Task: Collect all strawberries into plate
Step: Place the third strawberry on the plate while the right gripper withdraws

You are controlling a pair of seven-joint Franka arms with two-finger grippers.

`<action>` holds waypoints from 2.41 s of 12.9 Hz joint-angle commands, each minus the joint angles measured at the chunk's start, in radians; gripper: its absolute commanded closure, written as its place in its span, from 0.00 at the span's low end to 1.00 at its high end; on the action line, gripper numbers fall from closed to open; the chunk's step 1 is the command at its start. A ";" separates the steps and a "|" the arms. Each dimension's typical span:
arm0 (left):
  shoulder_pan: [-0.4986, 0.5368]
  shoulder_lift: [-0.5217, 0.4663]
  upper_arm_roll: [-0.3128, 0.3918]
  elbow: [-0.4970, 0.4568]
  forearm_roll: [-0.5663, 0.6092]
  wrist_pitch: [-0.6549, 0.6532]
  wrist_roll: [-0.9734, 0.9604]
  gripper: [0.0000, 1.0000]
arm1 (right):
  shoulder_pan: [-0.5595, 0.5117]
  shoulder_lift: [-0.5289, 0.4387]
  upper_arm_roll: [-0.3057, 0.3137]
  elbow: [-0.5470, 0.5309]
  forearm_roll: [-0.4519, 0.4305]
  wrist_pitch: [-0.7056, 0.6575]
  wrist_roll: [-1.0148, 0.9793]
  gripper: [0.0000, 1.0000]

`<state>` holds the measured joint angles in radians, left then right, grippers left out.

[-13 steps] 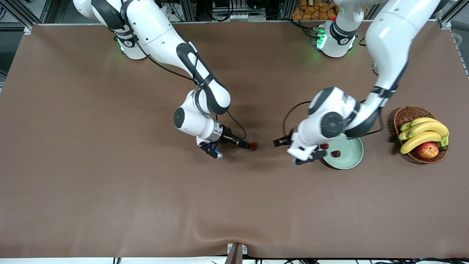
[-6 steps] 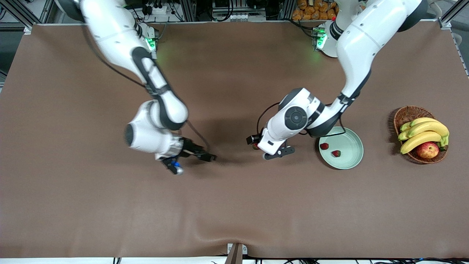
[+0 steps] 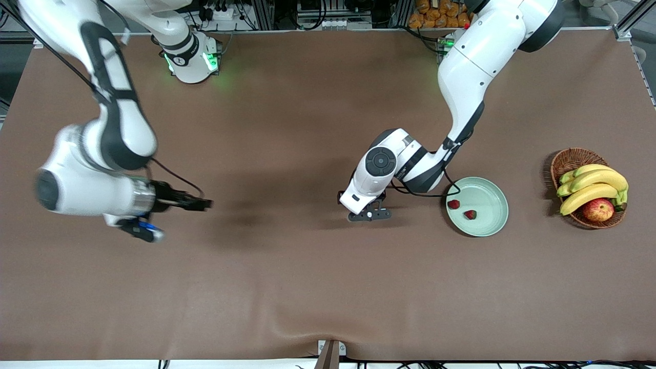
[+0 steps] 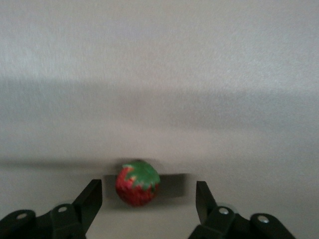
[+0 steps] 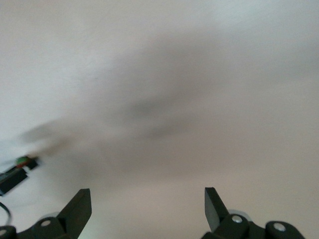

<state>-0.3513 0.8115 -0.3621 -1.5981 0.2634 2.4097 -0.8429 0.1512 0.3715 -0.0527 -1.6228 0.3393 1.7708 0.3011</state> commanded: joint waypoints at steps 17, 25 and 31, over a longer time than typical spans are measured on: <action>0.498 -0.247 -0.146 -0.048 0.013 -0.506 0.381 1.00 | -0.200 -0.267 -0.036 0.176 -0.316 -0.393 -0.444 0.00; 0.684 -0.201 -0.143 -0.172 0.088 -0.416 0.482 0.44 | -0.147 -0.266 -0.041 0.216 -0.344 -0.407 -0.422 0.00; 0.700 -0.265 -0.161 -0.157 0.096 -0.402 0.493 0.00 | -0.139 -0.261 -0.036 0.204 -0.342 -0.410 -0.387 0.00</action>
<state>0.3391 0.6073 -0.4978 -1.7627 0.3541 2.0285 -0.3534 0.0064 0.1120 -0.0888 -1.4215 -0.0138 1.3741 -0.1111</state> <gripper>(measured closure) 0.026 0.000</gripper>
